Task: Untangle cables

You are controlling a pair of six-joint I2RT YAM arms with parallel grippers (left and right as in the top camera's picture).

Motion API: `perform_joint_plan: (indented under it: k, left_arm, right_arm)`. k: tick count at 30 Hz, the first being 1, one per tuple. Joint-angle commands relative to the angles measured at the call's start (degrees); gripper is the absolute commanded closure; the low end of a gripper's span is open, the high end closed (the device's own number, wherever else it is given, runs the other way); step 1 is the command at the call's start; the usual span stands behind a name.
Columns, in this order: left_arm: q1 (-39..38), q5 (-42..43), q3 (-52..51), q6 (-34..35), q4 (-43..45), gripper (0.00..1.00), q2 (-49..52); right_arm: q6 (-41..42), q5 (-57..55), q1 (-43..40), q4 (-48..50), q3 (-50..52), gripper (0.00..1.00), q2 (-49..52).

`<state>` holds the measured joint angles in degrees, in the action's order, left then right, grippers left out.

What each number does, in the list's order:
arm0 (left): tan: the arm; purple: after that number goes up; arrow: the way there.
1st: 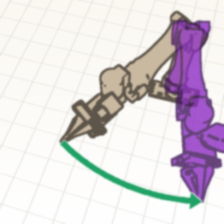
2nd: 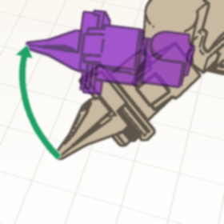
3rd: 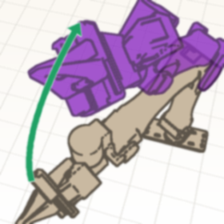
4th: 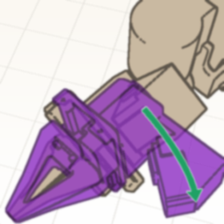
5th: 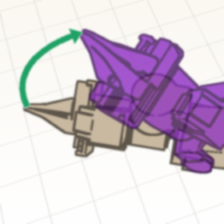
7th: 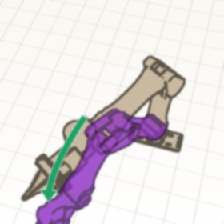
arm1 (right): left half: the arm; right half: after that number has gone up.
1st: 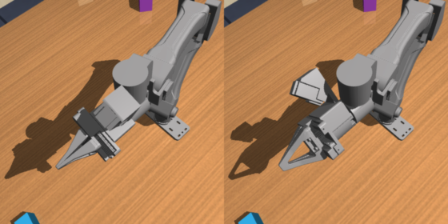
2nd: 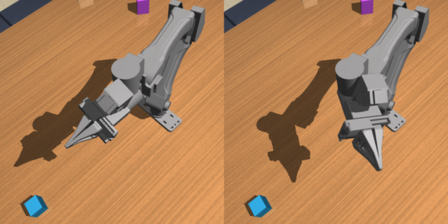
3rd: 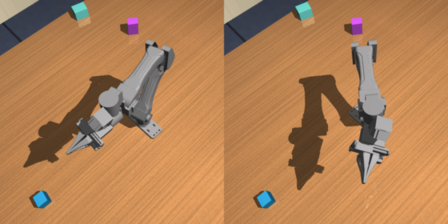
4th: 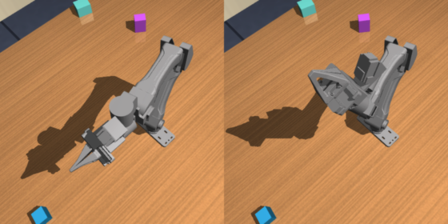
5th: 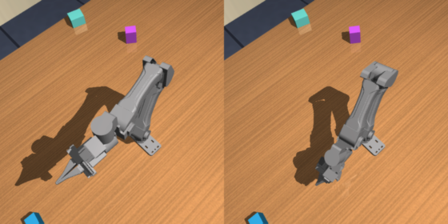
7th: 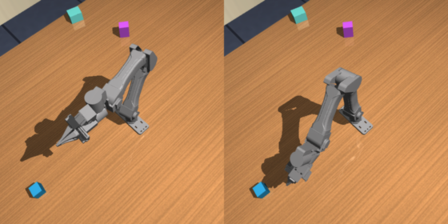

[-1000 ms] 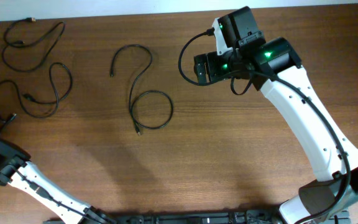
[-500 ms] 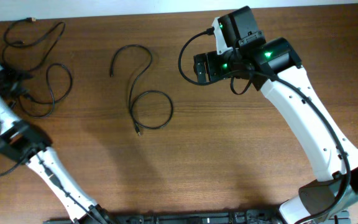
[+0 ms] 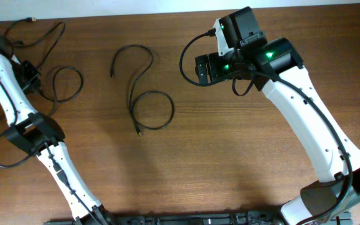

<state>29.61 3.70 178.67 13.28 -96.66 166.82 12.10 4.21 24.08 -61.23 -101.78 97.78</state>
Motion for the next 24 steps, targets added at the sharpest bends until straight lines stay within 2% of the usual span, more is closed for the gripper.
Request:
perform_joint_plan:
  k: [1, 3, 4, 5, 6, 7, 12, 13, 14, 15, 18, 19, 20, 22, 24]
  left_arm:
    - [1.18, -0.09, -0.83, 1.68, 0.15, 0.78, -2.23]
    - [1.88, 4.17, 1.25, 1.64, 0.63, 0.76, -4.17]
    - [1.95, 10.60, 1.25, 0.24, 1.97, 0.71, -6.58]
    - [0.87, 18.32, 1.22, -7.61, 2.38, 0.55, -7.50]
    - [-0.63, 17.62, 0.61, -11.78, 1.88, 0.35, -7.26]
    - [-2.14, 14.84, -1.09, -12.48, 1.90, 0.32, -6.97]
    - [-6.93, 6.05, -11.23, -12.72, 4.83, 0.32, -6.62]
    - [-6.95, 4.33, -12.41, -12.68, 5.51, 0.34, -6.62]
    - [-6.78, 0.74, -13.53, -12.46, 6.03, 0.42, -6.62]
    - [-6.51, -1.57, -13.57, -11.41, 6.03, 0.42, -6.62]
    - [-4.66, -2.19, -13.57, -10.19, 5.73, 0.43, -6.62]
    - [-3.78, -4.17, -13.57, -6.99, 4.76, 0.43, -6.62]
    - [-3.19, -4.11, -13.57, -6.62, 4.42, 0.43, -6.62]
    - [-2.54, -3.32, -13.57, -6.71, 4.44, 0.50, -6.62]
    - [-2.67, -3.34, -13.60, -6.71, 4.42, 0.51, -6.54]
  right_arm:
    - [0.46, 0.33, -0.15, 0.04, 0.37, 0.01, -0.52]
    - [0.46, 0.33, -0.15, 0.11, 0.37, 0.01, -0.52]
    - [0.46, 0.33, -0.15, 0.13, 0.37, 0.01, -0.52]
    - [0.46, 0.33, -0.15, 0.22, 0.37, 0.01, -0.52]
    - [0.46, 0.33, -0.15, 0.39, 0.37, 0.01, -0.52]
    - [0.46, 0.33, -0.15, 0.59, 0.37, 0.01, -0.52]
    - [0.46, 0.33, -0.15, 0.48, 0.37, 0.01, -0.52]
    - [0.46, 0.33, -0.15, 0.46, 0.37, 0.01, -0.52]
    - [0.44, 0.33, -0.15, 0.39, 0.37, 0.01, -0.52]
    - [0.46, 0.33, -0.15, 0.39, 0.37, 0.01, -0.52]
    - [0.44, 0.31, -0.15, 0.46, 0.37, 0.01, -0.52]
    - [0.44, 0.31, -0.15, 0.46, 0.37, 0.01, -0.52]
    - [0.44, 0.31, -0.15, 0.48, 0.37, 0.01, -0.52]
    - [0.46, 0.31, -0.15, 0.81, 0.37, 0.01, -0.52]
    - [0.46, 0.33, -0.15, 0.79, 0.37, 0.01, -0.52]
